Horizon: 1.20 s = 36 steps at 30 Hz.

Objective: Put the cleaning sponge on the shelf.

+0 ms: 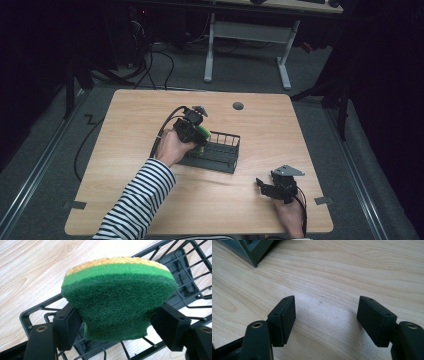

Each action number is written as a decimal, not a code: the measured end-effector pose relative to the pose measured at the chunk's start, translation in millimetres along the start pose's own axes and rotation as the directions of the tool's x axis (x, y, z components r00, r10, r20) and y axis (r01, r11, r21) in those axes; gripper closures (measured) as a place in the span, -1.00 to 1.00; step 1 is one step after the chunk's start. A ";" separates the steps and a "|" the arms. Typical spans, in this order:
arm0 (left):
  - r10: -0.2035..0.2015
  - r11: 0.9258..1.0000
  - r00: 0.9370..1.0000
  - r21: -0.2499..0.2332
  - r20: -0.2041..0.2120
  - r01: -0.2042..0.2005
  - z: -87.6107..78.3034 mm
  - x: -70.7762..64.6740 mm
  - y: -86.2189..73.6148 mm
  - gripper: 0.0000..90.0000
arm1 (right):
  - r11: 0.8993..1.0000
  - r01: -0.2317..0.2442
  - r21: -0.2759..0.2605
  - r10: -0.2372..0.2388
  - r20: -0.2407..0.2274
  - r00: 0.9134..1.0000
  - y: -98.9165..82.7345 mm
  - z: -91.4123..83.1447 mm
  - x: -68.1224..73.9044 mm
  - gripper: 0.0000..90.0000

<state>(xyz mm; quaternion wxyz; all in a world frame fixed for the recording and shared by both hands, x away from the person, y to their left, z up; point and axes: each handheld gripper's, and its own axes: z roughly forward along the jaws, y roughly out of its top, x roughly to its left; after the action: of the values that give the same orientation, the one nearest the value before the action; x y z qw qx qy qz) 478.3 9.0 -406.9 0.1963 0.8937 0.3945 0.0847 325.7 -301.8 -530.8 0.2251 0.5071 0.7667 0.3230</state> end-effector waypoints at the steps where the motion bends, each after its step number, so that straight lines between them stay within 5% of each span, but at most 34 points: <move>1: -0.004 1.000 1.000 -0.004 0.001 0.004 0.0 0.0 -0.6 -0.38 | 1.000 0.000 0.000 0.000 0.000 1.000 0.0 0.0 0.0 -0.30; 23: -0.030 1.000 1.000 0.003 0.006 0.030 11.8 2.8 -3.8 -0.53 | 1.000 0.000 0.000 0.000 -0.001 1.000 0.0 0.0 -0.1 -0.30; 36: -0.033 0.998 0.999 -0.062 0.010 0.033 -4.1 6.5 -16.7 -0.56 | 1.000 0.000 0.000 0.000 -0.001 1.000 0.0 0.0 -0.1 -0.30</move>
<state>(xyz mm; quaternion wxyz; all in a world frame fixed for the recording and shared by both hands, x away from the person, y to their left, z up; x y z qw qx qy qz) 470.2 25.2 -410.1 0.2273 0.8809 0.4055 0.0896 325.7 -301.8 -530.8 0.2248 0.5072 0.7666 0.3233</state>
